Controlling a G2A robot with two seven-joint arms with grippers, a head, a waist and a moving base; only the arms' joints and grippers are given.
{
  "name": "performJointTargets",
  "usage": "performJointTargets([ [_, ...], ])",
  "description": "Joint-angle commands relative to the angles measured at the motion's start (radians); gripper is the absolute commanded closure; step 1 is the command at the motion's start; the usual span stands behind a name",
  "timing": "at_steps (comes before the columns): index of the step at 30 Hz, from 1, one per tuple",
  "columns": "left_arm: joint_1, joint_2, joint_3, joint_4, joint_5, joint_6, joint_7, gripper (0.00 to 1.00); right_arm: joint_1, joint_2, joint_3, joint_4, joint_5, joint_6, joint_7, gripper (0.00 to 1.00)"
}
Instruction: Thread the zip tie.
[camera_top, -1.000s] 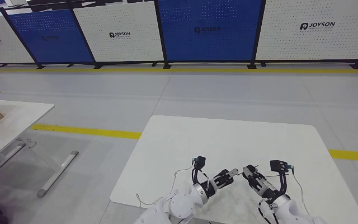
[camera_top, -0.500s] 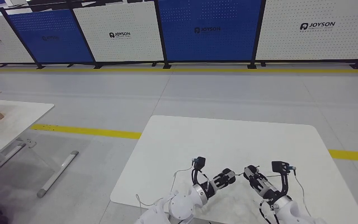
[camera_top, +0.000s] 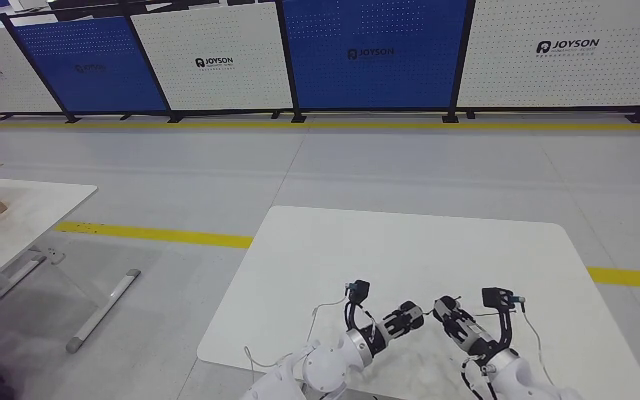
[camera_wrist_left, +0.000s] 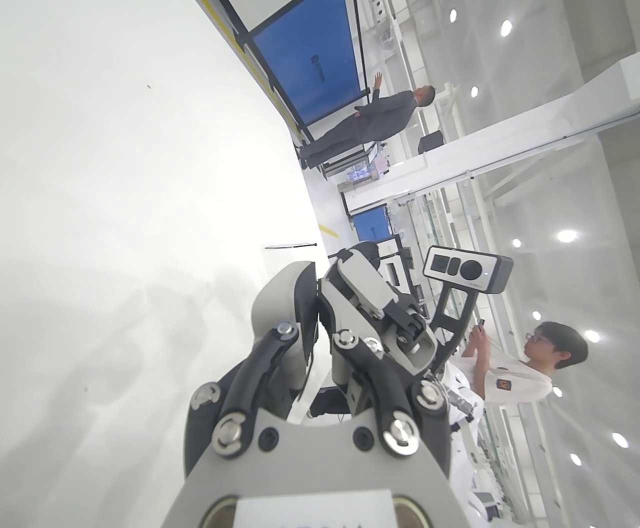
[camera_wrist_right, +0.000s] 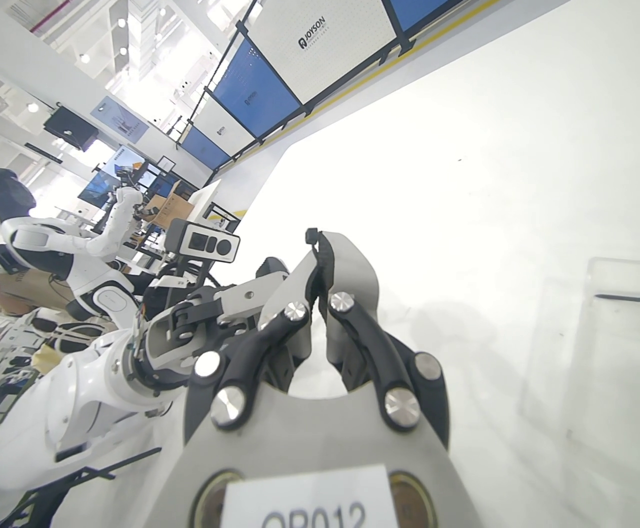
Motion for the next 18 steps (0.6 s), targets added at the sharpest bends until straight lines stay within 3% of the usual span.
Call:
performJointTargets([
  [1,0.001,0.001,-0.002,-0.001,-0.004,-0.003,-0.01,1.0,0.002,0.0,-0.001,0.001,0.001,0.0,0.002,1.0],
  [7,0.006,0.004,-0.011,-0.01,-0.026,-0.018,-0.046,1.0,0.005,-0.001,-0.003,0.004,0.006,-0.003,0.005,1.0],
  [11,0.01,0.006,-0.009,-0.011,0.025,-0.002,-0.007,1.0,-0.001,-0.001,0.001,0.0,0.006,-0.004,0.001,1.0],
  [13,0.011,0.005,-0.006,-0.01,0.034,0.005,0.005,0.9,-0.004,0.0,0.003,-0.003,0.004,-0.003,-0.002,1.0],
  [14,0.011,0.004,-0.005,-0.011,0.039,0.007,0.011,0.74,-0.006,0.0,0.004,-0.004,0.003,-0.003,-0.003,1.0],
  [17,0.011,0.003,-0.003,-0.012,0.049,0.009,0.022,0.56,-0.01,0.0,0.006,-0.008,0.002,-0.004,-0.007,1.0],
  [18,0.012,0.003,-0.002,-0.013,0.057,0.004,0.03,0.44,-0.011,0.0,0.006,-0.008,0.001,-0.004,-0.008,1.0],
])
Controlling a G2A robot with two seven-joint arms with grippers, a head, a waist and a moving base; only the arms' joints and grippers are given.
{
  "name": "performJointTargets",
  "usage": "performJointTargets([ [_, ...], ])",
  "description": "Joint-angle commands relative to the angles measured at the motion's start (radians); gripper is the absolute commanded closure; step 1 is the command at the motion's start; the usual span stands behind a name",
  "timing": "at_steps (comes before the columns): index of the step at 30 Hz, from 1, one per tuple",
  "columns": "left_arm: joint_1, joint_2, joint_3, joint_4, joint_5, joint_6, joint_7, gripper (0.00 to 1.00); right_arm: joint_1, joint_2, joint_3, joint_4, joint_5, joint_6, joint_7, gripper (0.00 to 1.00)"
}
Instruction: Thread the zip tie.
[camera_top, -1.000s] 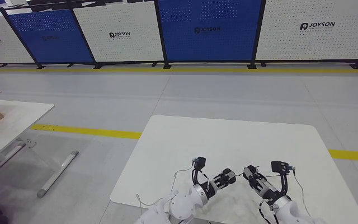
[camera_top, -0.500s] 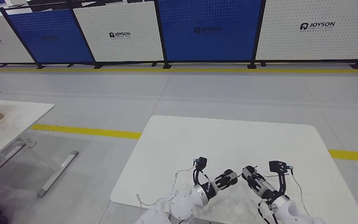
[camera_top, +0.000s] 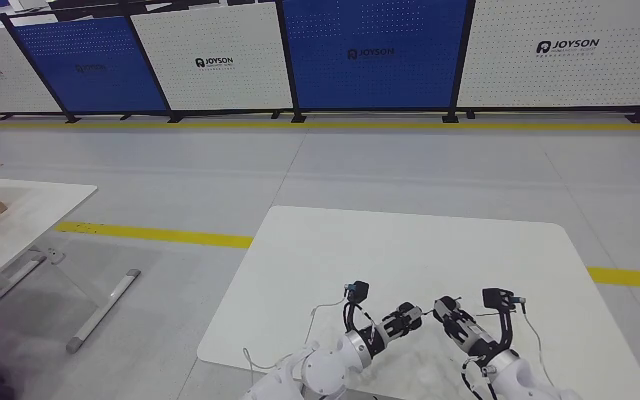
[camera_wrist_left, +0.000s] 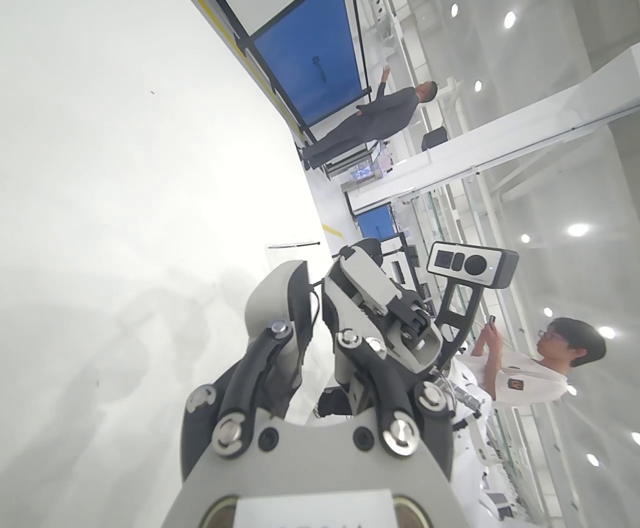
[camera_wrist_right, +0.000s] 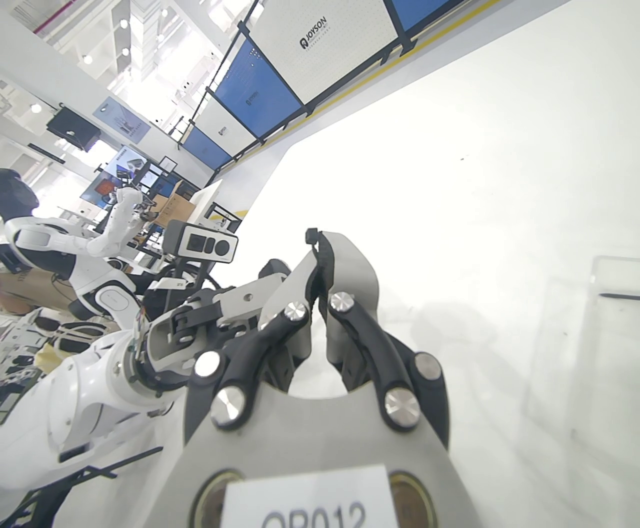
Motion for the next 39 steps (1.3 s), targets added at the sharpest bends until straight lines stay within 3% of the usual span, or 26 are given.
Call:
performJointTargets([
  [1,0.002,0.0,0.003,-0.001,0.014,-0.006,0.011,0.31,-0.002,0.0,0.001,-0.001,-0.001,0.0,-0.002,1.0],
  [2,0.003,0.0,0.004,-0.001,0.02,-0.005,0.011,0.2,-0.002,0.0,0.001,-0.001,-0.001,-0.001,-0.002,1.0],
  [3,0.003,0.0,0.006,0.0,0.024,-0.003,0.01,0.0,-0.002,0.0,0.001,-0.002,-0.002,0.0,-0.002,1.0],
  [5,0.002,-0.001,0.009,0.001,0.033,0.0,0.009,0.0,-0.004,0.0,0.002,-0.003,-0.004,0.0,-0.003,1.0],
  [6,0.002,-0.001,0.01,0.001,0.036,-0.001,0.01,0.09,-0.004,0.0,0.003,-0.005,-0.005,0.0,-0.003,1.0],
  [7,0.002,-0.001,0.011,0.002,0.04,-0.002,0.01,0.47,-0.005,0.0,0.004,-0.006,-0.005,0.0,-0.003,1.0],
  [8,0.001,-0.001,0.013,0.004,0.044,-0.004,0.01,0.59,-0.006,0.0,0.005,-0.007,-0.006,0.001,-0.003,1.0],
  [10,0.0,-0.002,0.016,0.006,0.051,-0.005,0.01,0.98,-0.007,0.001,0.005,-0.008,-0.007,0.001,-0.003,1.0],
  [11,0.0,-0.002,0.018,0.007,0.055,-0.005,0.011,1.0,-0.007,0.001,0.005,-0.009,-0.008,0.002,-0.002,1.0],
  [39,-0.009,-0.006,0.013,0.017,0.031,-0.001,-0.001,1.0,-0.006,0.0,0.001,-0.014,-0.027,-0.002,0.002,1.0],
])
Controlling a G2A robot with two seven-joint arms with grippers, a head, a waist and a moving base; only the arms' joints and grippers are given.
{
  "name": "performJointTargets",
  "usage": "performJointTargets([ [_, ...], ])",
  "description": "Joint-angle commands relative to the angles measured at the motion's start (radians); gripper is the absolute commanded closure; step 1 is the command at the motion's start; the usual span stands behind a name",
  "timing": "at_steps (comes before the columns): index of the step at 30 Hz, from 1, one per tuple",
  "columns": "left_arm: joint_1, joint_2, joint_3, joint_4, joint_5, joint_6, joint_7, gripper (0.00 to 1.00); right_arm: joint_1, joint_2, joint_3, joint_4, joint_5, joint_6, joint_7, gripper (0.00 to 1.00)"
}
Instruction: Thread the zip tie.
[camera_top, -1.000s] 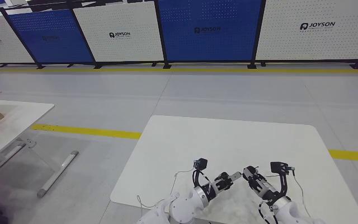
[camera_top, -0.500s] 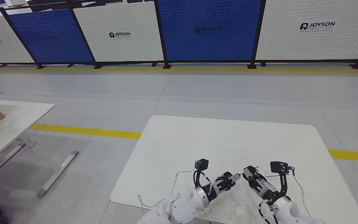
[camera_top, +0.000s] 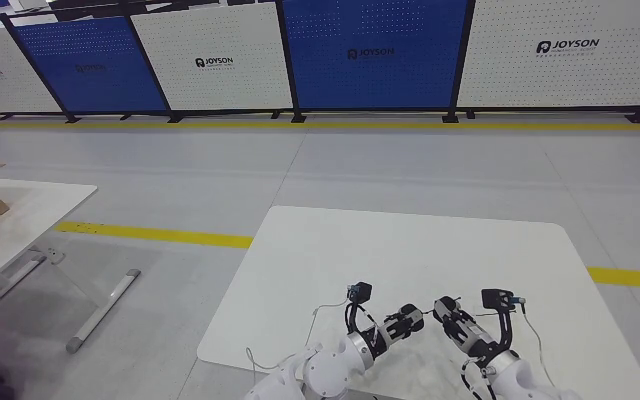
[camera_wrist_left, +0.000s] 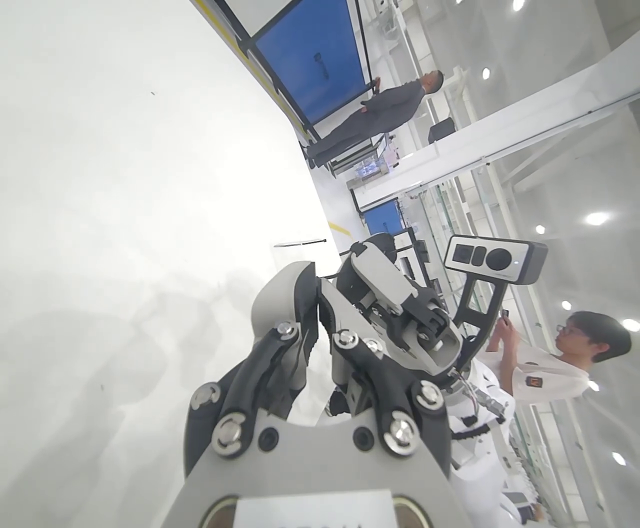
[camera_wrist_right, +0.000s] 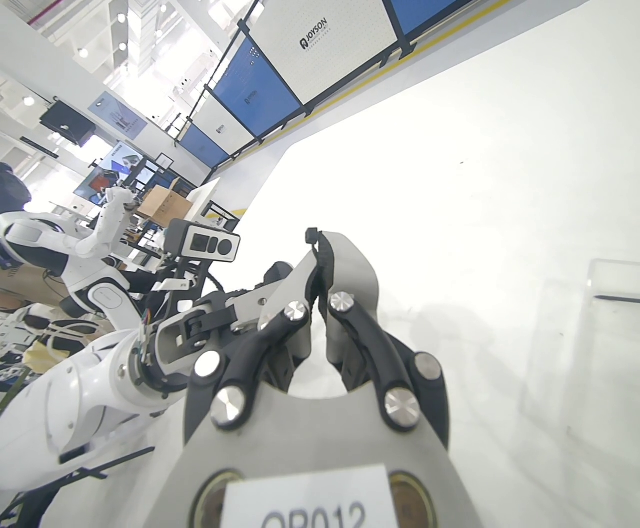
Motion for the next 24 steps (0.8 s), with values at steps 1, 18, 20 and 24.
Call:
performJointTargets([
  [1,-0.001,0.0,0.0,0.0,-0.006,-0.003,-0.006,1.0,-0.001,0.0,0.0,0.0,-0.005,-0.001,0.001,1.0],
  [18,0.007,0.004,-0.01,-0.008,-0.029,-0.027,-0.038,1.0,-0.005,0.002,0.016,0.01,0.038,-0.051,0.015,1.0],
  [20,0.006,0.003,-0.009,-0.007,-0.027,-0.022,-0.035,1.0,-0.007,0.004,0.021,0.01,0.044,-0.059,0.019,1.0],
  [24,0.006,0.003,-0.006,-0.01,-0.034,-0.03,-0.043,1.0,-0.007,0.005,0.024,0.009,0.041,-0.057,0.027,1.0],
])
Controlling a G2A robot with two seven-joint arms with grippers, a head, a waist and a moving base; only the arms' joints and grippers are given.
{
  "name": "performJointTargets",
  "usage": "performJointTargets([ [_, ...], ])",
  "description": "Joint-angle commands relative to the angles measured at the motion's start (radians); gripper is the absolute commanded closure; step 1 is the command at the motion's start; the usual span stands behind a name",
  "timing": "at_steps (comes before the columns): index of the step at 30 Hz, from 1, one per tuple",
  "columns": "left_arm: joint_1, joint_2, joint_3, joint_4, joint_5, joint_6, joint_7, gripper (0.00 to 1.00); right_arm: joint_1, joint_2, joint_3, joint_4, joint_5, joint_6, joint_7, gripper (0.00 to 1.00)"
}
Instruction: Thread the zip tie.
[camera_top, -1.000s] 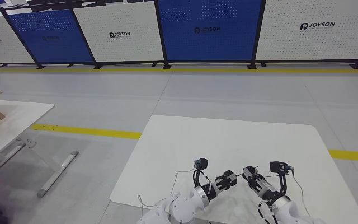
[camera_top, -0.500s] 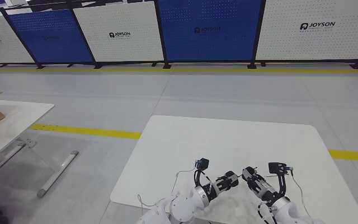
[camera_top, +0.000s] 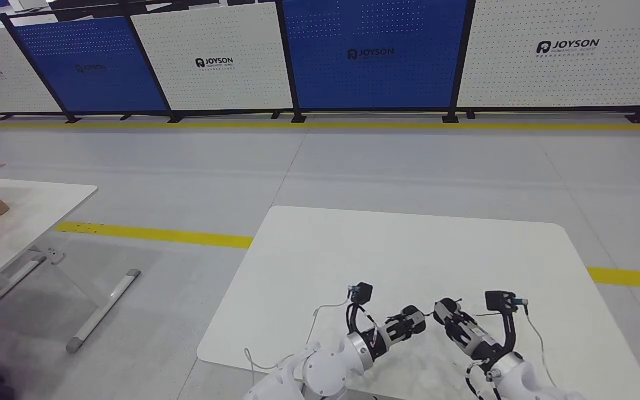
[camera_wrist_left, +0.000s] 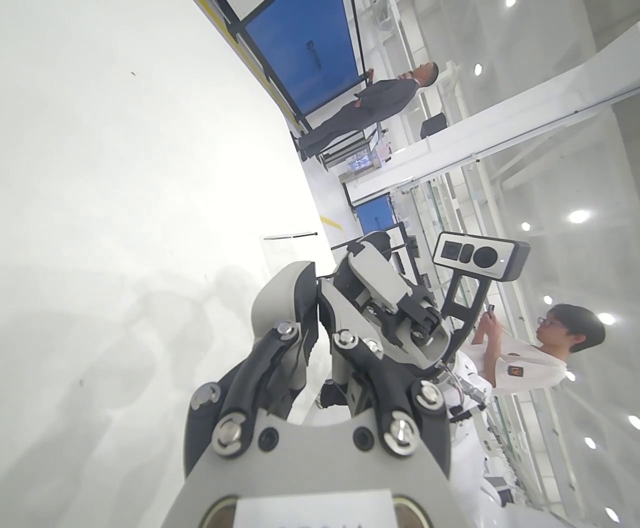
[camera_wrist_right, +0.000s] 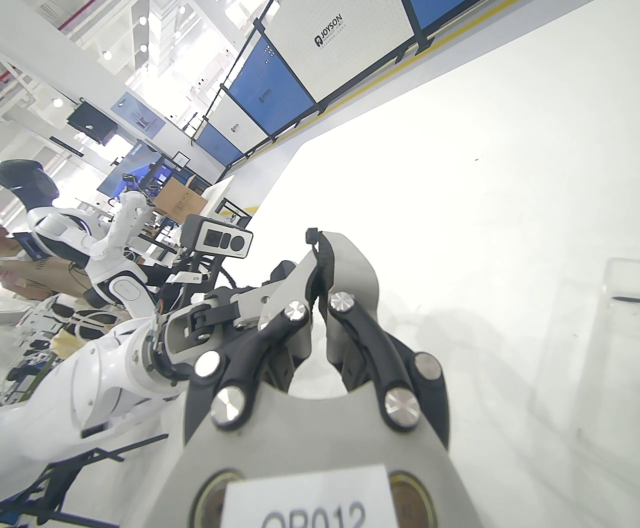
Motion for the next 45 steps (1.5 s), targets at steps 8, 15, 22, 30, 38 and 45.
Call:
performJointTargets([
  [8,0.005,0.003,-0.007,-0.006,-0.013,-0.013,-0.012,1.0,0.01,0.0,-0.006,0.003,-0.011,0.013,0.021,1.0],
  [15,0.008,0.004,-0.009,-0.014,-0.016,-0.013,-0.025,1.0,0.01,0.0,-0.011,0.005,-0.015,0.014,0.01,1.0],
  [22,0.008,0.006,-0.011,-0.019,-0.027,-0.013,-0.039,1.0,0.014,-0.001,-0.019,0.003,-0.023,0.014,0.008,1.0],
  [30,0.009,0.007,-0.013,-0.021,-0.03,-0.007,-0.041,1.0,0.009,0.001,-0.012,0.001,-0.016,0.008,0.01,1.0],
  [38,0.009,0.008,-0.011,-0.025,-0.032,-0.008,-0.053,1.0,0.014,0.0,-0.019,0.008,-0.013,-0.001,0.012,1.0],
  [45,0.011,0.008,-0.009,-0.025,-0.012,0.001,-0.027,1.0,0.002,0.003,-0.001,0.008,0.005,-0.001,0.009,1.0],
])
